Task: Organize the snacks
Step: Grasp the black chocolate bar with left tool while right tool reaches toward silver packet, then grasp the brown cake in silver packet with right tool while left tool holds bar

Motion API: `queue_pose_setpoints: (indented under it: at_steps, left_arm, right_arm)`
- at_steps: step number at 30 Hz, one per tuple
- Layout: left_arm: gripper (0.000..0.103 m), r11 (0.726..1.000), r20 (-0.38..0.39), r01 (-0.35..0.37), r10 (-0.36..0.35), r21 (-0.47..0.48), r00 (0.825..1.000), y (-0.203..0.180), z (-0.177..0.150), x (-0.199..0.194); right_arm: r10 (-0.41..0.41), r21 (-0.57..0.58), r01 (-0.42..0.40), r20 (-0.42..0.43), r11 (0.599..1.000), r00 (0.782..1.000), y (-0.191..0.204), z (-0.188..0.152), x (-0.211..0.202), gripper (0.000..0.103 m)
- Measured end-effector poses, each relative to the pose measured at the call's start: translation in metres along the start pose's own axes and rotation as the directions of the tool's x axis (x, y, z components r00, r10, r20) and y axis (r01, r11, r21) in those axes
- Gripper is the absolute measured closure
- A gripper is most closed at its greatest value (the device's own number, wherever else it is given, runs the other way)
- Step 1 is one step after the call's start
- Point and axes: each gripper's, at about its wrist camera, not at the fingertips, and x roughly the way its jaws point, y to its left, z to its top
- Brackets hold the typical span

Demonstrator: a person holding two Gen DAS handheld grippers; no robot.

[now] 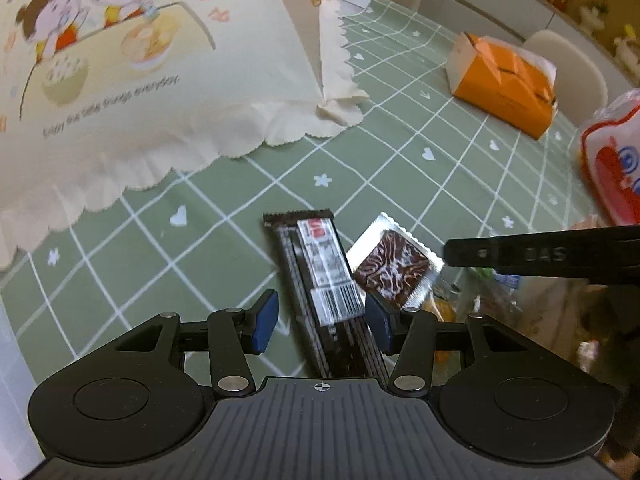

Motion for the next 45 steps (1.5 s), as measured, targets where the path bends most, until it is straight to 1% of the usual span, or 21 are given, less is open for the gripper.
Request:
queue_pose_setpoints:
  at_steps: [3, 6, 7, 11, 13, 15, 17, 19, 21, 23, 24, 25, 26, 27, 28, 30, 34, 37, 39, 42, 45]
  left_arm:
    - [0.049, 0.998, -0.01, -0.041, 0.041, 0.049, 0.999, -0.012, 0.004, 0.009]
    - [0.043, 0.975, 0.025, -0.129, 0.126, 0.182, 0.992, -0.027, 0.001, 0.014]
    - [0.042, 0.97, 0.031, -0.139, 0.136, 0.197, 0.99, -0.029, 0.0, 0.014]
    - [0.052, 0.98, 0.025, -0.09, 0.087, 0.175, 0.996, -0.021, -0.005, 0.009]
    - [0.053, 0.983, 0.024, -0.066, 0.063, 0.174, 0.998, -0.013, -0.015, 0.001]
    - [0.054, 0.983, 0.021, -0.071, 0.068, 0.169, 0.997, -0.003, -0.03, -0.011]
    - [0.054, 0.989, 0.012, -0.082, 0.081, 0.126, 0.997, 0.015, -0.049, -0.026]
    - [0.054, 0.996, -0.018, -0.09, 0.09, 0.024, 0.996, 0.039, -0.069, -0.041]
    - [0.055, 0.994, -0.033, -0.086, 0.084, -0.074, 0.996, 0.059, -0.088, -0.055]
    - [0.055, 0.987, -0.046, -0.098, 0.092, -0.126, 0.995, 0.072, -0.101, -0.065]
    - [0.055, 0.985, -0.048, -0.094, 0.087, -0.148, 0.995, 0.077, -0.106, -0.069]
    - [0.055, 0.982, -0.044, -0.083, 0.077, -0.168, 0.996, 0.083, -0.111, -0.073]
    - [0.055, 0.98, -0.038, -0.071, 0.065, -0.184, 0.997, 0.087, -0.114, -0.076]
    - [0.055, 0.978, -0.032, -0.057, 0.052, -0.199, 0.998, 0.091, -0.117, -0.078]
    - [0.055, 0.976, -0.025, -0.043, 0.039, -0.213, 0.999, 0.094, -0.119, -0.08]
    - [0.055, 0.974, -0.015, -0.02, 0.017, -0.228, 1.0, 0.098, -0.12, -0.081]
    - [0.055, 0.972, -0.01, 0.03, -0.033, -0.232, 0.999, 0.107, -0.121, -0.083]
    - [0.055, 0.972, -0.016, 0.056, -0.061, -0.229, 0.998, 0.111, -0.122, -0.083]
    - [0.055, 0.976, -0.021, 0.069, -0.075, -0.209, 0.997, 0.112, -0.122, -0.083]
    - [0.055, 0.981, -0.031, 0.091, -0.097, -0.173, 0.995, 0.114, -0.122, -0.083]
    - [0.055, 0.986, -0.041, 0.111, -0.117, -0.125, 0.992, 0.114, -0.121, -0.083]
  right_arm:
    - [-0.002, 0.025, 0.002, 0.024, 1.0, 1.0, -0.001, -0.001, -0.004, 0.084]
    - [0.011, 0.033, -0.012, 0.041, 0.999, 0.999, -0.003, -0.003, -0.013, 0.079]
    - [0.008, 0.027, -0.01, 0.05, 1.0, 0.999, -0.003, -0.003, -0.017, 0.078]
    - [-0.014, -0.022, 0.016, 0.078, 1.0, 0.997, -0.003, -0.007, -0.031, 0.073]
    - [-0.008, -0.03, 0.01, 0.076, 1.0, 0.997, -0.002, -0.008, -0.034, 0.072]
    - [0.01, -0.032, -0.008, 0.073, 0.999, 0.997, 0.002, -0.009, -0.034, 0.064]
    - [0.034, -0.057, -0.03, 0.067, 0.998, 0.997, 0.012, -0.008, -0.029, 0.062]
    - [0.043, -0.095, -0.038, 0.048, 0.995, 0.998, 0.025, -0.007, -0.018, 0.058]
    - [0.032, -0.128, -0.028, 0.028, 0.991, 0.999, 0.039, -0.005, -0.003, 0.05]
    - [0.003, -0.167, -0.005, -0.01, 0.986, 1.0, 0.053, -0.004, 0.017, 0.045]
    - [-0.016, -0.208, 0.021, 0.024, 0.978, 1.0, 0.062, -0.006, 0.018, 0.044]
    - [-0.037, -0.253, 0.041, 0.022, 0.967, 0.999, 0.071, -0.007, 0.021, 0.045]
    - [-0.054, -0.291, 0.056, 0.016, 0.955, 0.998, 0.078, -0.008, 0.023, 0.051]
    - [-0.064, -0.32, 0.067, 0.019, 0.945, 0.998, 0.084, -0.009, 0.024, 0.061]
    - [-0.075, -0.343, 0.077, 0.019, 0.936, 0.997, 0.088, -0.012, 0.024, 0.063]
    - [-0.078, -0.365, 0.076, 0.008, 0.928, 0.997, 0.095, -0.018, 0.023, 0.063]
    - [-0.054, -0.376, 0.03, -0.053, 0.926, 0.997, 0.113, -0.037, 0.018, 0.063]
    - [-0.037, -0.411, 0.003, -0.076, 0.912, 0.996, 0.131, -0.051, 0.016, 0.064]
    - [-0.036, -0.415, -0.002, -0.085, 0.91, 0.996, 0.138, -0.059, 0.013, 0.068]
    - [-0.001, -0.396, -0.039, -0.099, 0.917, 0.995, 0.141, -0.077, 0.003, 0.071]
    - [0.02, -0.402, -0.053, -0.085, 0.914, 0.996, 0.141, -0.104, -0.01, 0.07]
